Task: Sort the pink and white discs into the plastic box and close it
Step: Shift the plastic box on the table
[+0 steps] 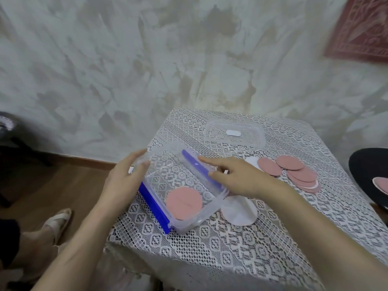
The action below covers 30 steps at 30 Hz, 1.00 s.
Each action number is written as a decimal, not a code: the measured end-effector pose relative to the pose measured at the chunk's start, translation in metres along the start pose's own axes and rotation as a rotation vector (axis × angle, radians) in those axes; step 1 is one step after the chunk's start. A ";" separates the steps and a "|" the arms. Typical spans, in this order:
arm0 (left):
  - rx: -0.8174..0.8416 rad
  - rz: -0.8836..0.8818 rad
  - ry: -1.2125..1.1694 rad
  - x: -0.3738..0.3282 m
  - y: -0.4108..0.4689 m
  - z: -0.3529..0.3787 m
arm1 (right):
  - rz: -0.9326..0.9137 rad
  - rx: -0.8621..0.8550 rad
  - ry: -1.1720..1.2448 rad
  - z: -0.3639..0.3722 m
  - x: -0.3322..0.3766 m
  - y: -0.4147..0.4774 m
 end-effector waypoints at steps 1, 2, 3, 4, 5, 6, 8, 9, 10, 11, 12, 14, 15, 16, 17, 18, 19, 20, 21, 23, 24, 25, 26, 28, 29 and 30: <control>0.003 0.008 0.008 -0.001 0.001 0.001 | -0.007 -0.039 -0.052 -0.001 0.002 -0.004; 0.006 0.010 0.018 -0.002 0.001 0.002 | -0.015 -0.088 -0.109 -0.002 0.004 -0.010; 0.009 0.012 0.027 -0.003 0.001 0.002 | -0.020 -0.148 -0.164 -0.003 0.005 -0.018; 0.009 0.012 0.039 -0.003 0.000 0.002 | -0.018 -0.213 -0.210 -0.005 0.005 -0.030; 0.007 0.008 0.048 -0.003 -0.001 0.001 | -0.003 -0.262 -0.242 -0.007 0.005 -0.045; 0.005 0.001 0.051 -0.002 -0.001 0.001 | 0.023 -0.290 -0.250 -0.006 0.003 -0.061; 0.000 -0.011 0.044 -0.003 -0.002 0.001 | 0.091 -0.289 -0.181 0.000 -0.002 -0.090; -0.004 -0.014 0.042 -0.003 -0.003 0.001 | 0.113 -0.272 -0.128 0.005 -0.002 -0.101; -0.008 -0.016 0.047 -0.004 -0.004 0.000 | 0.121 -0.247 -0.071 0.011 -0.002 -0.106; -0.014 -0.016 0.055 -0.005 -0.005 0.000 | 0.120 -0.219 -0.011 0.018 0.000 -0.109; -0.021 -0.021 0.063 -0.006 -0.006 0.000 | 0.119 -0.196 0.038 0.023 0.001 -0.108; -0.049 -0.037 0.084 -0.008 -0.010 -0.002 | 0.117 -0.190 0.053 0.029 0.001 -0.103; -0.070 -0.051 0.102 -0.008 -0.013 -0.004 | 0.117 -0.190 0.042 0.032 0.002 -0.098; -0.092 -0.065 0.123 -0.008 -0.015 -0.007 | 0.116 -0.185 0.037 0.033 0.003 -0.093; -0.110 -0.075 0.147 -0.008 -0.017 -0.011 | 0.116 -0.175 0.038 0.035 0.004 -0.087; -0.125 -0.081 0.177 -0.007 -0.018 -0.013 | 0.116 -0.173 0.038 0.035 0.004 -0.079; -0.134 -0.084 0.208 -0.007 -0.019 -0.016 | 0.114 -0.181 0.037 0.033 0.005 -0.071; -0.136 -0.084 0.240 -0.007 -0.019 -0.018 | 0.111 -0.189 0.040 0.031 0.005 -0.062; -0.130 -0.081 0.272 -0.007 -0.018 -0.019 | 0.110 -0.189 0.052 0.028 0.005 -0.053; -0.107 -0.077 0.341 -0.007 -0.016 -0.021 | 0.111 -0.155 0.093 0.022 0.002 -0.038; -0.096 -0.071 0.380 -0.006 -0.016 -0.023 | 0.110 -0.129 0.115 0.020 0.001 -0.033; -0.085 -0.062 0.415 -0.006 -0.016 -0.024 | 0.105 -0.107 0.131 0.020 0.000 -0.029; -0.077 -0.056 0.446 -0.006 -0.016 -0.025 | 0.099 -0.094 0.136 0.019 -0.001 -0.027; -0.065 -0.053 0.496 -0.006 -0.017 -0.027 | 0.091 -0.084 0.127 0.020 -0.002 -0.024; -0.058 -0.058 0.517 -0.006 -0.017 -0.028 | 0.090 -0.080 0.121 0.020 -0.002 -0.023; -0.052 -0.064 0.537 -0.007 -0.018 -0.028 | 0.090 -0.076 0.113 0.019 -0.002 -0.021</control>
Point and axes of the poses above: each hand's wrist, its own y-axis towards the middle knuckle, its own z-axis out of the palm, x = y × z, the point moved 10 cm from there along y, towards the middle knuckle, and after that the axes turned 15 degrees about z, right-handed, at the moved point
